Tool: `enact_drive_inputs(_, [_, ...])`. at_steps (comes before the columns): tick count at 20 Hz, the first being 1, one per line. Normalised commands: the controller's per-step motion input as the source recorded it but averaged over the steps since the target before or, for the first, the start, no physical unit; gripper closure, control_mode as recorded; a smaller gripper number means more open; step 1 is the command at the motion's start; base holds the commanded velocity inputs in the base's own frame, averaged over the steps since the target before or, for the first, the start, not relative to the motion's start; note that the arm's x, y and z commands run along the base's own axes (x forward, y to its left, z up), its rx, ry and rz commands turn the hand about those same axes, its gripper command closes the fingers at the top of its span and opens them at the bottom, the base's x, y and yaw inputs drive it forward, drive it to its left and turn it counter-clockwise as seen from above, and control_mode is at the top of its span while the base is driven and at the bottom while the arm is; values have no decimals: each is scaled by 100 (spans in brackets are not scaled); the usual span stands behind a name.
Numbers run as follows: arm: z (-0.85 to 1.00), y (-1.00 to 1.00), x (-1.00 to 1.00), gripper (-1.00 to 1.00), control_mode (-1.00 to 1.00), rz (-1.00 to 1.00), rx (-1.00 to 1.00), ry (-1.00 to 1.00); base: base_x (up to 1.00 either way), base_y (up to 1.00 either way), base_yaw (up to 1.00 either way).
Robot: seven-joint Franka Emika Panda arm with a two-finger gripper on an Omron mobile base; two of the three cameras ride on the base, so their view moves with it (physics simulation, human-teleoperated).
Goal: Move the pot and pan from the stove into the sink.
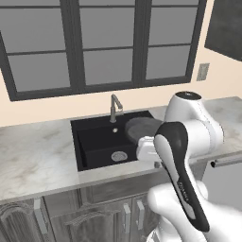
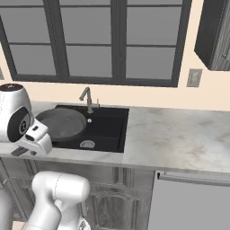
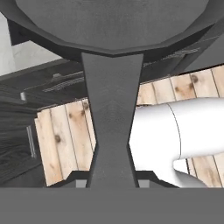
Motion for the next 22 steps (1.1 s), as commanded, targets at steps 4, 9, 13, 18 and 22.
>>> enact_drive_inputs(4, [-1, -8, 24, 100, -100, 3, 2, 2, 0, 0, 0])
enact_drive_inputs(9, [-16, -13, 18, 100, -100, 9, 3, 8, 0, 0, 0])
enact_drive_inputs(13, [-30, -12, 16, 100, -100, 12, 1, 16, 0, 0, 0])
enact_drive_inputs(18, [-31, -10, 26, 100, -100, 11, 0, 19, 0, 0, 0])
enact_drive_inputs(22, [-23, -10, 42, 100, -100, 9, 0, 18, 0, 0, 0])
